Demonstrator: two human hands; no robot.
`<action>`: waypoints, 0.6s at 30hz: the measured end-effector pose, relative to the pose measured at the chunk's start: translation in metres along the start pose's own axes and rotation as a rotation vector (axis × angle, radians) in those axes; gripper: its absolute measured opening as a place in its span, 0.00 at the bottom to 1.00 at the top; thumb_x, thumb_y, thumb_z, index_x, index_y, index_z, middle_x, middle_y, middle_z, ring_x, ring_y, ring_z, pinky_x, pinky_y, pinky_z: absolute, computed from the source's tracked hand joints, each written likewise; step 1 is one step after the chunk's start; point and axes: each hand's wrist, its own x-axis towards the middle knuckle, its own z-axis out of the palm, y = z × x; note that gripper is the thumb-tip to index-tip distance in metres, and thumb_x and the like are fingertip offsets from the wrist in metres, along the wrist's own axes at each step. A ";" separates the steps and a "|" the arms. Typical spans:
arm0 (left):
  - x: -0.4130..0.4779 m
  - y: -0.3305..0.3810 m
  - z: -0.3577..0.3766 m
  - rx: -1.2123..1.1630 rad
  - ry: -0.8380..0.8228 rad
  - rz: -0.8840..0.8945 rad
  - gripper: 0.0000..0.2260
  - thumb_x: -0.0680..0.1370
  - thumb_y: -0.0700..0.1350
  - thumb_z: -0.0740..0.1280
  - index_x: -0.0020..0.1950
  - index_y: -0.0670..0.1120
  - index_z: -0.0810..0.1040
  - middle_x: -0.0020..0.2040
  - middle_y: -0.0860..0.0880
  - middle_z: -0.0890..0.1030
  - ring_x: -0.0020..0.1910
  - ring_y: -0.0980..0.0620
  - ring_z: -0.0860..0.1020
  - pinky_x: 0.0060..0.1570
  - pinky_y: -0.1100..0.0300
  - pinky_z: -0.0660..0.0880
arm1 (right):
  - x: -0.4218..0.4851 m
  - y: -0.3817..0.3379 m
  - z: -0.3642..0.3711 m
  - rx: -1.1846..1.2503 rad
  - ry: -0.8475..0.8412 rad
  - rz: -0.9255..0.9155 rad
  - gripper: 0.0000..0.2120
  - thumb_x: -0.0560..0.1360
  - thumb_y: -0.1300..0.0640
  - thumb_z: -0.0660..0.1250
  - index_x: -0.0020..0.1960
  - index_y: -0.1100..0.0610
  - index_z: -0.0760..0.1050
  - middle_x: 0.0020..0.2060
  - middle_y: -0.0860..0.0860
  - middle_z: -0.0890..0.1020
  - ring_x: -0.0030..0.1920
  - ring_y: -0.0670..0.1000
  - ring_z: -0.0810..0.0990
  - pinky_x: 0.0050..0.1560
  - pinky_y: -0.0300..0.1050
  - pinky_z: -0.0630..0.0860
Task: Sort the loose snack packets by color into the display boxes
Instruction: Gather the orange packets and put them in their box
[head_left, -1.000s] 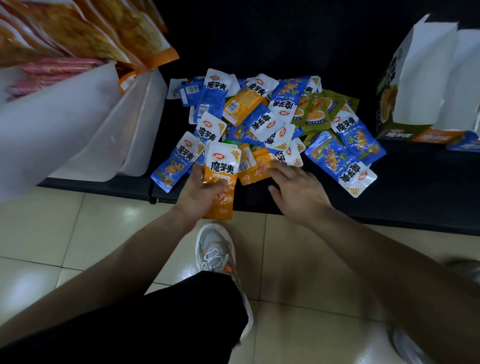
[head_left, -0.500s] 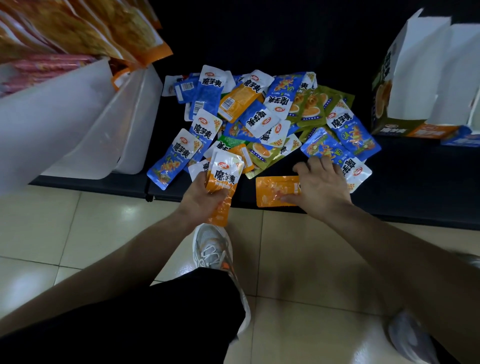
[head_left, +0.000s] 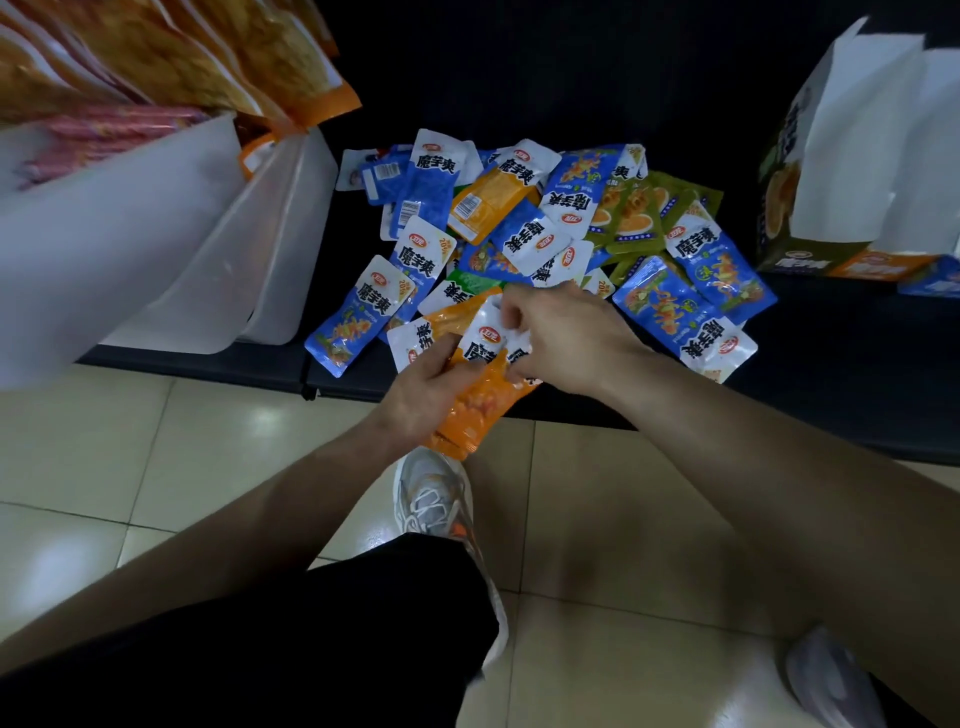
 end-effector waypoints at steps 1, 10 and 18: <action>-0.001 -0.002 -0.002 0.038 -0.008 0.012 0.14 0.76 0.59 0.70 0.61 0.60 0.76 0.51 0.54 0.84 0.50 0.53 0.83 0.49 0.57 0.77 | 0.004 -0.003 0.004 0.050 0.028 0.003 0.25 0.65 0.47 0.80 0.52 0.49 0.68 0.51 0.50 0.78 0.51 0.55 0.77 0.43 0.48 0.73; -0.005 -0.029 -0.051 -0.078 0.417 -0.068 0.16 0.78 0.51 0.71 0.64 0.52 0.76 0.52 0.52 0.83 0.51 0.50 0.82 0.50 0.52 0.80 | 0.022 0.003 0.069 -0.230 0.033 -0.100 0.28 0.82 0.43 0.56 0.79 0.52 0.57 0.80 0.50 0.58 0.78 0.56 0.56 0.76 0.57 0.56; -0.002 -0.033 -0.037 -0.241 0.429 -0.147 0.16 0.79 0.50 0.70 0.65 0.49 0.73 0.50 0.54 0.79 0.46 0.55 0.79 0.36 0.60 0.74 | 0.007 0.007 0.085 -0.232 0.102 0.036 0.29 0.75 0.52 0.73 0.73 0.54 0.67 0.66 0.56 0.72 0.67 0.60 0.70 0.64 0.57 0.70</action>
